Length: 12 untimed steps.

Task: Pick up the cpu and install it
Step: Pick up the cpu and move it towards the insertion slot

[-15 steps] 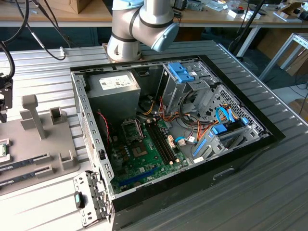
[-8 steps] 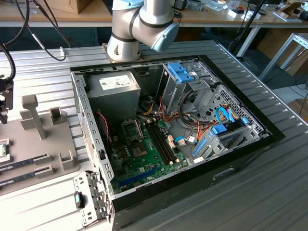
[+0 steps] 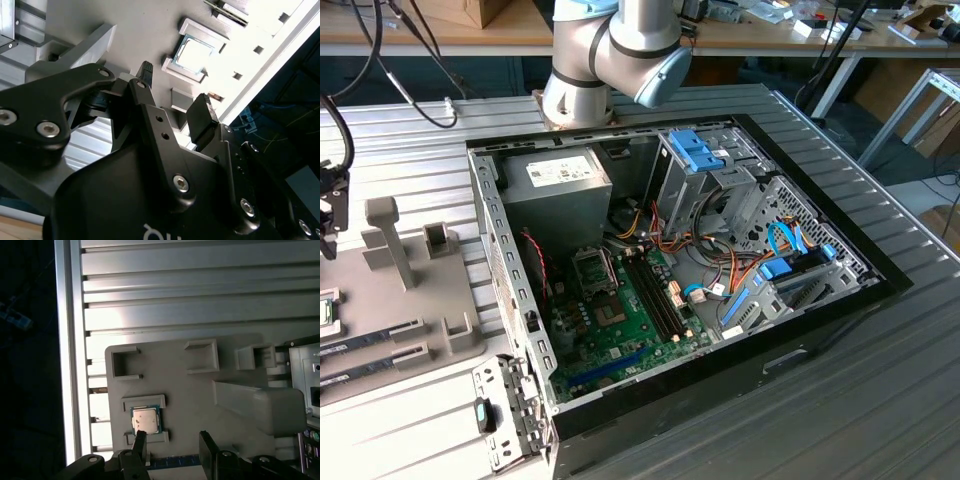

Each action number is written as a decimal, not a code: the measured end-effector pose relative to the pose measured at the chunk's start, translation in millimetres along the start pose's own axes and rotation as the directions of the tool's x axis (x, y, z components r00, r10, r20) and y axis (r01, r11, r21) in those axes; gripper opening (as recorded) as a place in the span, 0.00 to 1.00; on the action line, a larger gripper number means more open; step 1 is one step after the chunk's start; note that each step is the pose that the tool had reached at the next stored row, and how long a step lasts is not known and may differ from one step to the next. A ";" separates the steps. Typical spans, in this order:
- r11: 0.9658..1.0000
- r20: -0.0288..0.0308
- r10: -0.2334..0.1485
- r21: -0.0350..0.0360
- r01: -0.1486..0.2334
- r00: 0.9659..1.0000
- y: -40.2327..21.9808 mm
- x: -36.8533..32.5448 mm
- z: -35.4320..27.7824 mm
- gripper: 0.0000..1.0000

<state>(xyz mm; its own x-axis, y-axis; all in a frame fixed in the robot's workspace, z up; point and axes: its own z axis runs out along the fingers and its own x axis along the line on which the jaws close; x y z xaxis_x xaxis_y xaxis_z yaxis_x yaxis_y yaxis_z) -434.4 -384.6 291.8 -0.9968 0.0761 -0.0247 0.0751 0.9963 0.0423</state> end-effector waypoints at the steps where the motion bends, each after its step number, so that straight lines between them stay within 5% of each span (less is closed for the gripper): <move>1: 1.000 0.000 0.000 0.000 0.000 1.000 0.0 0.0 0.4 0.54; 12: 1.000 0.000 0.000 0.000 0.000 1.000 -0.2 0.3 5.7 0.54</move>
<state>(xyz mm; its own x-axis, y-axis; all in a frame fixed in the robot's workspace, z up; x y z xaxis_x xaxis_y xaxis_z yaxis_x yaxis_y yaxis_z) -434.6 -384.5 286.0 -0.9968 0.0762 -0.0248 0.0751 0.9963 0.0423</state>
